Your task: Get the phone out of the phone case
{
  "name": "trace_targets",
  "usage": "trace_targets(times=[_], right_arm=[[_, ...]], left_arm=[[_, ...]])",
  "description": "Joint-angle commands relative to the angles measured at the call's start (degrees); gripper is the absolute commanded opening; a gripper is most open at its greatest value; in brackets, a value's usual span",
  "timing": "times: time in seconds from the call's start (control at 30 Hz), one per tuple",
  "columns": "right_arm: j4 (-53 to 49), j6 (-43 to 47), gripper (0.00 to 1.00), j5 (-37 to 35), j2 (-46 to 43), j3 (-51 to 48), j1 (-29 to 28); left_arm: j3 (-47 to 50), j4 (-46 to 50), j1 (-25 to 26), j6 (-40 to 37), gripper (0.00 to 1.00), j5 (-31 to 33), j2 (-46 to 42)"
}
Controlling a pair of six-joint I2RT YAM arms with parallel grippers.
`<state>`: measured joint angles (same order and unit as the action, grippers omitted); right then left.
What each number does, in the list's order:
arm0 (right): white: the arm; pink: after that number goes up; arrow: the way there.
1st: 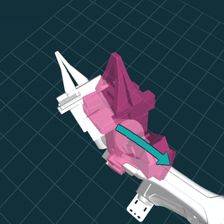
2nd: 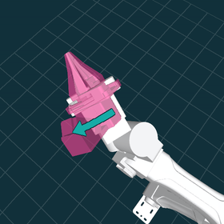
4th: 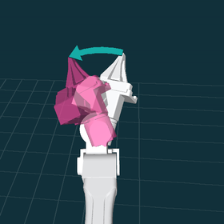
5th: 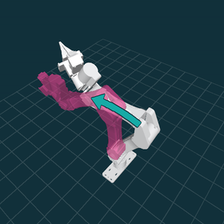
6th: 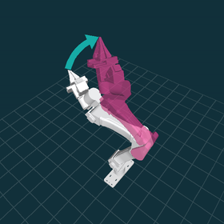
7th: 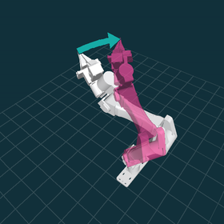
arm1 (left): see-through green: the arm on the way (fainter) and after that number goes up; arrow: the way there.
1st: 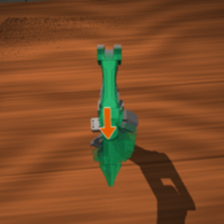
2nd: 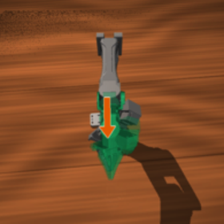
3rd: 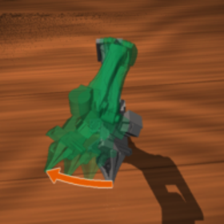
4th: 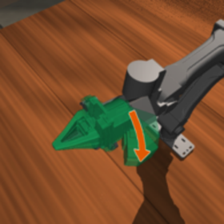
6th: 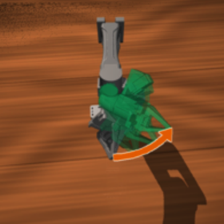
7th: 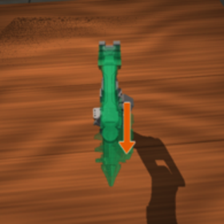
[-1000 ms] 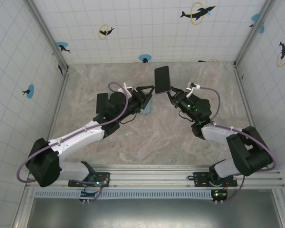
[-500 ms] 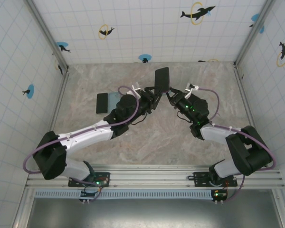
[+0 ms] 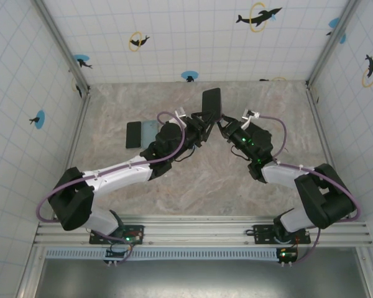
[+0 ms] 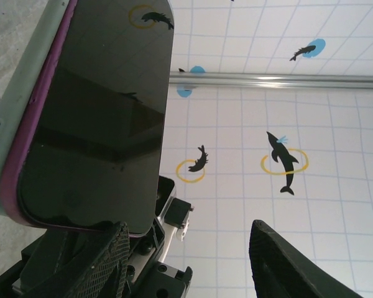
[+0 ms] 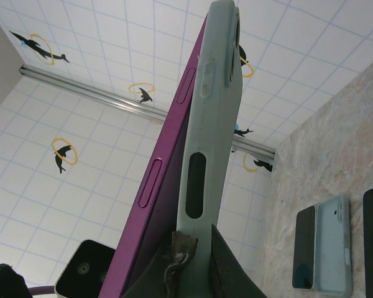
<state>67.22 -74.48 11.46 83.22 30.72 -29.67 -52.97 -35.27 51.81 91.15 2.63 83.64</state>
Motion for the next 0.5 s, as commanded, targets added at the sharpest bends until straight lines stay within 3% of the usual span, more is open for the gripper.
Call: trace_targets(times=[0.0, 0.47], right_arm=[[5.59, 0.96, 0.09, -0.74, -0.25, 2.5, -0.07], [5.49, 1.52, 0.09, -0.49, -0.08, 1.45, 1.14]], left_arm=[[-0.56, 0.97, 0.26, 0.69, 0.54, 0.48, -0.43], [0.48, 3.9, 1.36, 1.03, 0.53, 1.58, -2.04]])
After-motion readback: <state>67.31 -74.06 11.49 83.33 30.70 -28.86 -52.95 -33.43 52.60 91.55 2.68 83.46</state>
